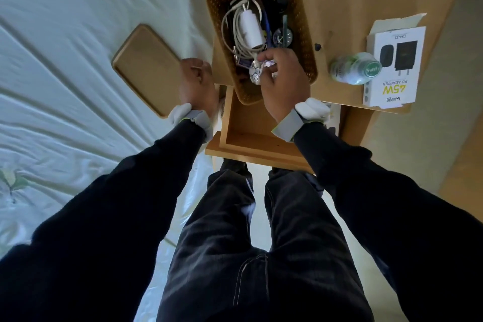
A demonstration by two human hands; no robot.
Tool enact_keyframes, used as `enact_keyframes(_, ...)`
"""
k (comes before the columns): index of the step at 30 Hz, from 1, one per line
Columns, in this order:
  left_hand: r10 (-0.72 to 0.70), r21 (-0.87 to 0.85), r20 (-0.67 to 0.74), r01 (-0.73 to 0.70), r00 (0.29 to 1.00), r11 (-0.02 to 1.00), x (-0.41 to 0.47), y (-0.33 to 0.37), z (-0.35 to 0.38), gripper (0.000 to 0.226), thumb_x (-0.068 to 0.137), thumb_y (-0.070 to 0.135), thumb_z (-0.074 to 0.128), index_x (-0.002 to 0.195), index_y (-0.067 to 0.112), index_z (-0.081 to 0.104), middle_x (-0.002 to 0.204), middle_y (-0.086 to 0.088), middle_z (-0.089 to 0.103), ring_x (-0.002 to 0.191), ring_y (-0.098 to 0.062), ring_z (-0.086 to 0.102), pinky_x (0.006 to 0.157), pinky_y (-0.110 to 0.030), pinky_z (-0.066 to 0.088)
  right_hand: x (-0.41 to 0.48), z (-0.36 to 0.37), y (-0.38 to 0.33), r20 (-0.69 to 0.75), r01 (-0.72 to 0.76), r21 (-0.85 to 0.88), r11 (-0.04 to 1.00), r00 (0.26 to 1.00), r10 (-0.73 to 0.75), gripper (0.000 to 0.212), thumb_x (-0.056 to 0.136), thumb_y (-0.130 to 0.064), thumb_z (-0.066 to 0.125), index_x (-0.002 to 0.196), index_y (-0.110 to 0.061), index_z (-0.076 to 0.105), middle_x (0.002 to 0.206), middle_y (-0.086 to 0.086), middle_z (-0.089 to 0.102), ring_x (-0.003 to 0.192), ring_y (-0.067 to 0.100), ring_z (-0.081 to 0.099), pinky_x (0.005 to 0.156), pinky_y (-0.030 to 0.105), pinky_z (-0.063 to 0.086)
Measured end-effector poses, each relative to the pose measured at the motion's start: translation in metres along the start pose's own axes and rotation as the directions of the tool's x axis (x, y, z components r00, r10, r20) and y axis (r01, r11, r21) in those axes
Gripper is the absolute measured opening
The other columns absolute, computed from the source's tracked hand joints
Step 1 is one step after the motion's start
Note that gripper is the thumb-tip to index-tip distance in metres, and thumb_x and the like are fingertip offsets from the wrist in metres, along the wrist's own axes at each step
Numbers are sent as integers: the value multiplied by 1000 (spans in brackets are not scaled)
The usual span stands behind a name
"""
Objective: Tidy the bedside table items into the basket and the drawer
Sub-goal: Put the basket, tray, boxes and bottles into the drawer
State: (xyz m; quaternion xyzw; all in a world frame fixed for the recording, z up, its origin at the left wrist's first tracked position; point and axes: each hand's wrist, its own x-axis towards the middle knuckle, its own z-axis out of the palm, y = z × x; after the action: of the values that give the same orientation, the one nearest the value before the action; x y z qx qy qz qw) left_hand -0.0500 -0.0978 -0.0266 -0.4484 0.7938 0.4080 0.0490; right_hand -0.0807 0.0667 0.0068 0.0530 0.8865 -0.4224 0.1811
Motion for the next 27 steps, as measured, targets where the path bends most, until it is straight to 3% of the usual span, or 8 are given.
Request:
enact_keyframes(3,-87,204,69,72,994,976,10,-27,-1,22,89,21,49,109,14,52,89,5,57,87,-24,60,68,-28,42,-9,7,2,-45,24,-70,997,999,-28,23,86,-17,50,101,-26,64,111,-6,62,92,15,63,71,34,54)
enact_keyframes(7,-174,555,204,33,963,831,28,-59,-3,40,86,19,58,123,8,46,124,-11,52,111,-31,51,87,-39,43,-15,17,2,-79,54,-159,986,995,-67,21,87,-19,50,101,-25,65,109,-4,63,93,18,61,71,36,53)
enact_keyframes(12,-128,741,220,-80,967,667,54,-85,-3,40,88,27,60,124,15,48,127,-11,49,118,-36,47,93,-47,42,-16,32,3,-138,69,-226,972,985,-102,20,89,-21,49,100,-23,65,103,-1,64,89,20,61,74,41,52)
enact_keyframes(16,8,789,296,-250,955,561,64,-91,-10,27,89,21,48,115,24,55,119,-8,57,110,-35,51,89,-45,40,-17,36,1,-147,90,-257,962,980,-131,20,89,-23,49,101,-24,65,104,-3,64,91,18,61,76,40,51)
enact_keyframes(19,139,763,393,-407,909,502,63,-89,-21,27,86,17,45,111,21,55,111,-10,58,100,-36,56,84,-45,40,-16,37,0,-172,85,-235,968,977,-127,19,88,-22,49,100,-23,64,103,-3,64,91,19,60,77,40,51)
enact_keyframes(23,323,676,416,-527,850,515,58,-73,-42,24,79,13,45,101,16,54,99,-10,58,86,-35,55,69,-38,37,-16,35,-5,-212,80,-159,984,971,-113,19,87,-21,52,100,-23,66,105,-3,62,93,17,58,74,26,45)
enact_keyframes(27,449,570,421,-615,788,545,44,-49,-64,21,79,10,45,98,12,54,89,-9,56,76,-33,53,63,-38,42,-20,28,-7,-149,121,-154,981,978,-144,20,87,-22,53,101,-21,66,107,-1,61,96,17,57,74,19,36)
